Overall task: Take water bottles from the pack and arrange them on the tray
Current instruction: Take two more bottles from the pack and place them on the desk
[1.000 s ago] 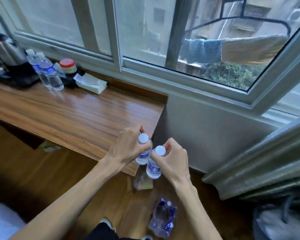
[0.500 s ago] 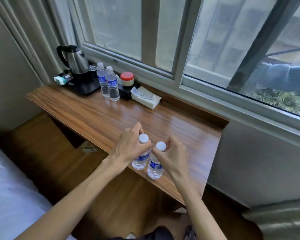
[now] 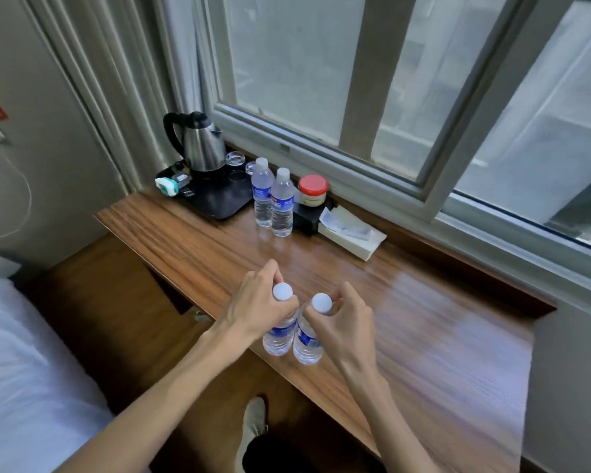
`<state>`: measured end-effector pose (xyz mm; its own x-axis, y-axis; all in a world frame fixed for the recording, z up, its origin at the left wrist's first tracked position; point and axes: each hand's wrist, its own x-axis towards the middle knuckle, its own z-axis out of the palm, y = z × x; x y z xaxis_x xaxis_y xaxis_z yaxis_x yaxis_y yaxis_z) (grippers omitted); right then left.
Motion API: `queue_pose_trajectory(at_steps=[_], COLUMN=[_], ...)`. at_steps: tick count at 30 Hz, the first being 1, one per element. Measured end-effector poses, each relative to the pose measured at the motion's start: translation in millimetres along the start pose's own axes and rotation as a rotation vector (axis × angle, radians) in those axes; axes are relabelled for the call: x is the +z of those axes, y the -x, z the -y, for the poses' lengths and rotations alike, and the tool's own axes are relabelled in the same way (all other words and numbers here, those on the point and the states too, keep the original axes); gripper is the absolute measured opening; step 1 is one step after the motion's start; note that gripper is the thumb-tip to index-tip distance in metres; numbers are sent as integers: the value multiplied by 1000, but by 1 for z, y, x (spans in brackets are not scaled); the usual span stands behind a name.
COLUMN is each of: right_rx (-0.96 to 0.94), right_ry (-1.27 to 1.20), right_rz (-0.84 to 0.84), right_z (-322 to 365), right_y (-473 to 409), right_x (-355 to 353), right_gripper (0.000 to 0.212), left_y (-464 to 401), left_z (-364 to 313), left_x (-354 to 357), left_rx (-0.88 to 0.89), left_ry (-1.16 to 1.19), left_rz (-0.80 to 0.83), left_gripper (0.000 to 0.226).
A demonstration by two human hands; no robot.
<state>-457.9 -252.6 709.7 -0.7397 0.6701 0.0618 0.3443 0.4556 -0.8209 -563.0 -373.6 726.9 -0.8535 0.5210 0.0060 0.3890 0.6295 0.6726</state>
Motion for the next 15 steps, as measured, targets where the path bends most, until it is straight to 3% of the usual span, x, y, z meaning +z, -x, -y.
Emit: queue_pose_trajectory(at_steps=[15], right_rx=[159], right_ry=[38], right_rz=[-108], right_z=[76], right_y=[-123], right_x=[118], right_gripper=[31], left_y=[-166], left_z=[88], left_x=[-72], left_rx=[139], left_ry=[-9], left_rz=[100], left_gripper=[29])
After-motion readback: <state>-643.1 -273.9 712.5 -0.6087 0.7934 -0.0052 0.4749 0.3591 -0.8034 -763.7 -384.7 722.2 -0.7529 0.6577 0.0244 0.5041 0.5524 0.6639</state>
